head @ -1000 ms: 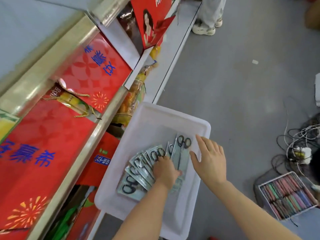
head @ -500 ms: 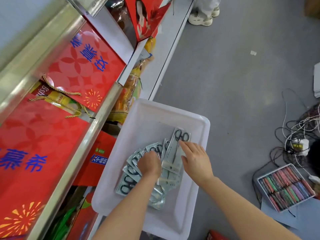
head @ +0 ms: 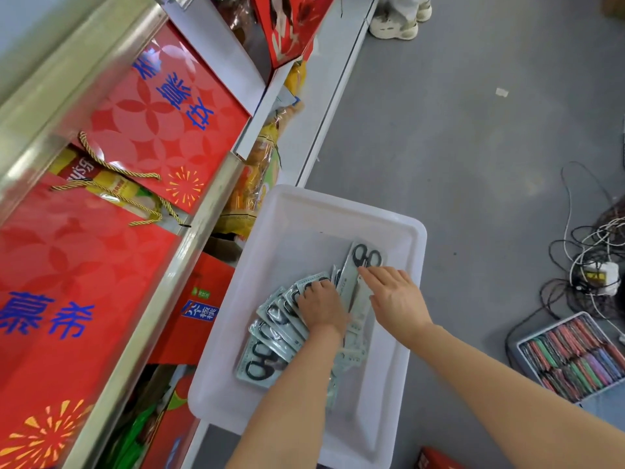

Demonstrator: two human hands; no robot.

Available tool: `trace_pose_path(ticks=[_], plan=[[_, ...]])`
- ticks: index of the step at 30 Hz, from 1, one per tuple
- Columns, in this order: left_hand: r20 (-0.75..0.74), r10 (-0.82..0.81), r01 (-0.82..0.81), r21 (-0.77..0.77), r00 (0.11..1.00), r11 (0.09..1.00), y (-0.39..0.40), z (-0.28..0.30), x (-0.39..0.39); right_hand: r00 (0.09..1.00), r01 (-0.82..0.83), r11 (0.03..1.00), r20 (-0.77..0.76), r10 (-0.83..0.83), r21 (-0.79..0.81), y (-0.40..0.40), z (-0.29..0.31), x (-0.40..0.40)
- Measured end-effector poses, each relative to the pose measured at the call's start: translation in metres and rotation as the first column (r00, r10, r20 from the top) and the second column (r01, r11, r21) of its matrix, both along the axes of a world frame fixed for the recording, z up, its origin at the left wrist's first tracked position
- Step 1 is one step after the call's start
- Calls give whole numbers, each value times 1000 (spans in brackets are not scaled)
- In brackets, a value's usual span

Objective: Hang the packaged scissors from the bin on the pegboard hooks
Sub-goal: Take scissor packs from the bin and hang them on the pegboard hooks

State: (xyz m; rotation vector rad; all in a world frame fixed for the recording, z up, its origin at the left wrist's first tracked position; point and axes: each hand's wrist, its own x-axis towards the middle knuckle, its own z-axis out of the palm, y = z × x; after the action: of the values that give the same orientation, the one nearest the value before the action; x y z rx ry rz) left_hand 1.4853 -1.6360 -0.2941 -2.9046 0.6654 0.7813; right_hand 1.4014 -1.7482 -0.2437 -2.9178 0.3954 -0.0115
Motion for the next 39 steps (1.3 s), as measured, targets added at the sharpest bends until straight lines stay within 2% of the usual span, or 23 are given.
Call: trace_pose_path(ticks=[3,6,8,10,12,14,16,18,19,20,21,23,24,25,28,31,33,35,37,39], plan=[[-170,101,-111,-51,980,993,7,11,15,1000,8,1000,-7,-8,9,2,-1,2],[-356,197,-278,-193,914,941,21,30,30,1000,5,998,-23,-4,59,8,4,7],[-364,155,-278,-316,918,907,30,50,45,999,-38,996,-9,39,76,7,8,13],[-371,15,-189,-438,928,879,39,75,64,997,-79,993,2,80,84,2,11,20],[-407,-169,-86,-538,898,839,44,105,83,993,-116,989,-8,117,87,-3,13,28],[-452,-258,-53,-568,854,821,44,124,103,995,-90,978,-32,97,186,-5,22,31],[-460,-244,-106,-613,854,783,39,129,120,994,14,945,-109,22,325,-5,38,32],[-434,-75,-264,-667,898,696,36,114,126,985,139,915,-149,-88,378,-7,48,33],[-409,63,-344,-663,910,665,36,101,123,979,190,902,-142,-145,388,-9,51,32],[-378,195,-403,-619,905,674,38,85,115,971,234,889,-130,-199,394,-11,54,32],[-328,288,-426,-516,900,743,42,70,101,961,275,871,-126,-245,407,-12,58,31],[-199,264,-297,-155,944,942,52,42,61,935,352,801,-146,-323,484,-15,64,29],[-156,207,-212,-16,966,977,58,32,39,921,383,751,-159,-355,538,-16,65,28],[-117,173,-169,44,978,985,63,25,19,910,400,700,-167,-379,591,-16,68,27],[-72,230,-237,-100,970,966,70,14,-6,881,433,565,-196,-432,703,-14,70,23],[-200,403,-446,-279,893,850,76,19,8,853,458,492,-210,-478,740,-10,71,20],[-339,493,-593,-350,801,725,85,30,21,841,464,447,-221,-494,765,-4,72,18],[-490,556,-740,-408,672,535,97,43,30,835,461,409,-229,-500,788,2,73,17],[-603,583,-833,-467,545,296,112,52,40,839,447,392,-226,-495,804,9,76,19],[-709,520,-860,-498,477,110,121,64,48,843,439,384,-223,-490,813,17,80,23]])
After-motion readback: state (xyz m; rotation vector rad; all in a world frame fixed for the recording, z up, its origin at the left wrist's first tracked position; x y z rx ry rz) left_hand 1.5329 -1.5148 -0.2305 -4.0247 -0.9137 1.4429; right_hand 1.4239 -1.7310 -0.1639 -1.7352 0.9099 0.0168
